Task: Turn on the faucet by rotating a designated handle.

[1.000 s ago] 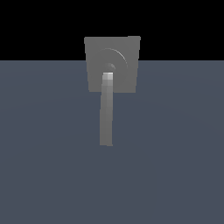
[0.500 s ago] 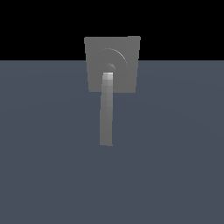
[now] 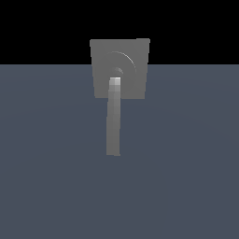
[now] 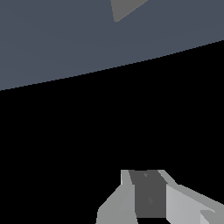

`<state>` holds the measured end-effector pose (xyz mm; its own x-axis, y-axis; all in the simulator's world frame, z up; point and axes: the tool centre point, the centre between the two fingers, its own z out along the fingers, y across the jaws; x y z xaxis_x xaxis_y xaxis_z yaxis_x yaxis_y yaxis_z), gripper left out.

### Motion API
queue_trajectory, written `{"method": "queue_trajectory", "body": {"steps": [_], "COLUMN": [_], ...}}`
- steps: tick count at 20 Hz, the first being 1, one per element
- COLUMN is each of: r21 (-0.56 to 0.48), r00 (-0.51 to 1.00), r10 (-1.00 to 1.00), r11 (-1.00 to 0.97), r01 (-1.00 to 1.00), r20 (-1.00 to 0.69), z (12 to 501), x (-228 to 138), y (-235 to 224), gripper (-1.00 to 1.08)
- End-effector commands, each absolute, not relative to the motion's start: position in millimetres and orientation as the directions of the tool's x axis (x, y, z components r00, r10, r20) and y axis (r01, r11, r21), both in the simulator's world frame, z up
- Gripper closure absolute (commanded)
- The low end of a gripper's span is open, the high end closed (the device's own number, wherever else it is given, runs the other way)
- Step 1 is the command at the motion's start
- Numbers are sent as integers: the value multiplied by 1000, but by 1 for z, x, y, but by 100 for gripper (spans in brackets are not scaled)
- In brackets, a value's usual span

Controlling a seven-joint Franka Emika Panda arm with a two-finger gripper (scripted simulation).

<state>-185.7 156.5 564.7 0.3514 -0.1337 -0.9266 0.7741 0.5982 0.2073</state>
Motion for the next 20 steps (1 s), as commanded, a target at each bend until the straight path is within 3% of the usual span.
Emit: {"method": "queue_trajectory", "body": {"steps": [1, 6, 12, 16, 20], "r21": [58, -246, -568, -724, -813], "r00": [286, 145, -28, -133, -218], "r10": [-277, -555, -824, -934, -974], "r11": [618, 568, 365, 161, -77], "r01": [784, 785, 738, 671, 577], "r20": [-917, -819, -567, -331, -63], "z": [554, 522, 467, 422, 372], "x": [-179, -163, -142, -128, -115], "y": [174, 205, 232, 241, 241], "gripper": [108, 108, 108, 108, 108]}}
